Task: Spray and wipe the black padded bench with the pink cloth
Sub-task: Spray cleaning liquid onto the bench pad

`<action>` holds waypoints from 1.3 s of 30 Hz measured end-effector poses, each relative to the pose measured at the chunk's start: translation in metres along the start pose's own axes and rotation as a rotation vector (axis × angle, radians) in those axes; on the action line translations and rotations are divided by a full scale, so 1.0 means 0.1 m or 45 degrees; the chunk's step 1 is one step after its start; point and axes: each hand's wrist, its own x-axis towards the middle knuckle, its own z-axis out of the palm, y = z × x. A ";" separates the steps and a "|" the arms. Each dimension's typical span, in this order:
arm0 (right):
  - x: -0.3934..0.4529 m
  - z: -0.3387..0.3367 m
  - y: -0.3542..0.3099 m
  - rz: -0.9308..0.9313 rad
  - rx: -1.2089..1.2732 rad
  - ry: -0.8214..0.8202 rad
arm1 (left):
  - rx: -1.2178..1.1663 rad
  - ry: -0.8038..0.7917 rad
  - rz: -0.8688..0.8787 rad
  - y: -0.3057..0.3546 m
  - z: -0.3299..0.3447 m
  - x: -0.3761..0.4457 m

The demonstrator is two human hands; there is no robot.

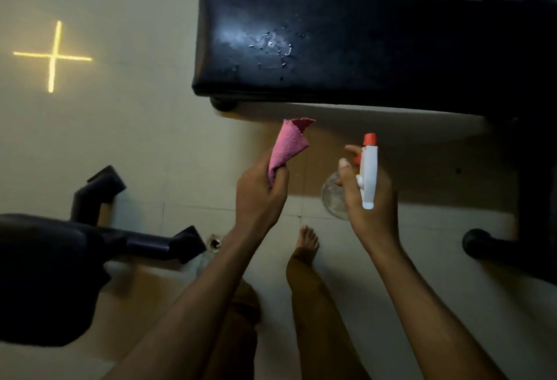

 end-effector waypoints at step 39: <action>2.45 -1.45 0.65 0.324 0.185 0.421 | 1.250 -0.935 0.903 1.20 3.16 2.81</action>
